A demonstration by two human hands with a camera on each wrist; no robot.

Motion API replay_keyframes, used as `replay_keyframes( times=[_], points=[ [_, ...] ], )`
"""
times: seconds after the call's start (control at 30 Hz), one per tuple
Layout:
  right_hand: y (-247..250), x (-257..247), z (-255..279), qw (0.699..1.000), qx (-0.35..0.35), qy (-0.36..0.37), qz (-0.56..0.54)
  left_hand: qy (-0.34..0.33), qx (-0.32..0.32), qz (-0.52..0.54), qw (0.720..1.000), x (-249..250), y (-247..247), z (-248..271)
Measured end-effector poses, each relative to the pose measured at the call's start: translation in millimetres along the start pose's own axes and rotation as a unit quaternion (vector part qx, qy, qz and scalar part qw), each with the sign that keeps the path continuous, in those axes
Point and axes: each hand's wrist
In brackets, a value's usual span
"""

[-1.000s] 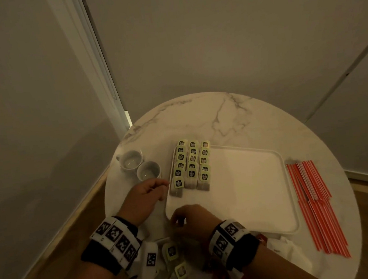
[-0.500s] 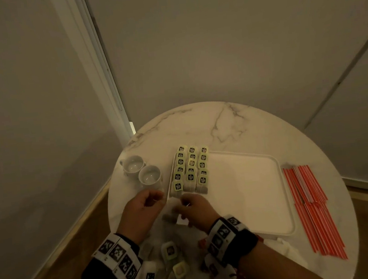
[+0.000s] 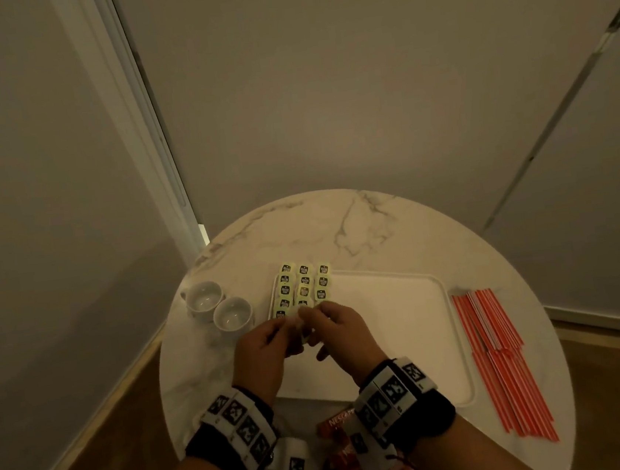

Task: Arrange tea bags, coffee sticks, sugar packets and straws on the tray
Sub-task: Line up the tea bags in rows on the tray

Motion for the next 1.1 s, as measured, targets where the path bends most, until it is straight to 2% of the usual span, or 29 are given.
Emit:
replay_keyframes(
  times=[0.1, 0.2, 0.47, 0.53, 0.67, 0.83, 0.93, 1.03, 1.1],
  points=[
    [8, 3, -3, 0.999, 0.026, -0.006, -0.025, 0.062, -0.013, 0.129, 0.99, 6, 0, -3],
    [11, 4, -4, 0.999, 0.007, -0.017, -0.051, 0.086, -0.025, 0.187, 0.978, 8, -1, -5],
    [8, 6, -7, 0.997, 0.027, -0.032, -0.062, 0.112, -0.014, 0.203, 0.973, 4, 1, -10],
    [11, 5, -6, 0.996, 0.023, -0.04, -0.072, 0.113, -0.001, 0.176, 0.978, 4, 2, -11],
    [18, -8, -5, 0.994, 0.005, -0.031, -0.107, 0.095, 0.003, 0.064, 0.993, -4, 6, -14],
    [24, -30, -6, 0.989, -0.028, -0.015, -0.143, 0.034, -0.058, -0.004, 0.998, 3, -1, -9],
    [28, -40, -7, 0.995, -0.037, 0.002, -0.095, -0.01, -0.08, 0.04, 0.996, 14, -9, -1],
    [36, -49, -3, 0.998, -0.048, 0.033, -0.025, -0.025, -0.082, 0.077, 0.993, 26, -9, 4],
    [44, -54, 2, 0.996, -0.054, 0.061, 0.031, -0.048, -0.062, 0.048, 0.996, 30, -6, 4]
  ],
)
Point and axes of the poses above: each hand's wrist, its own z-axis away from the middle knuckle, its own y-axis out of the back of the hand, x = y × z
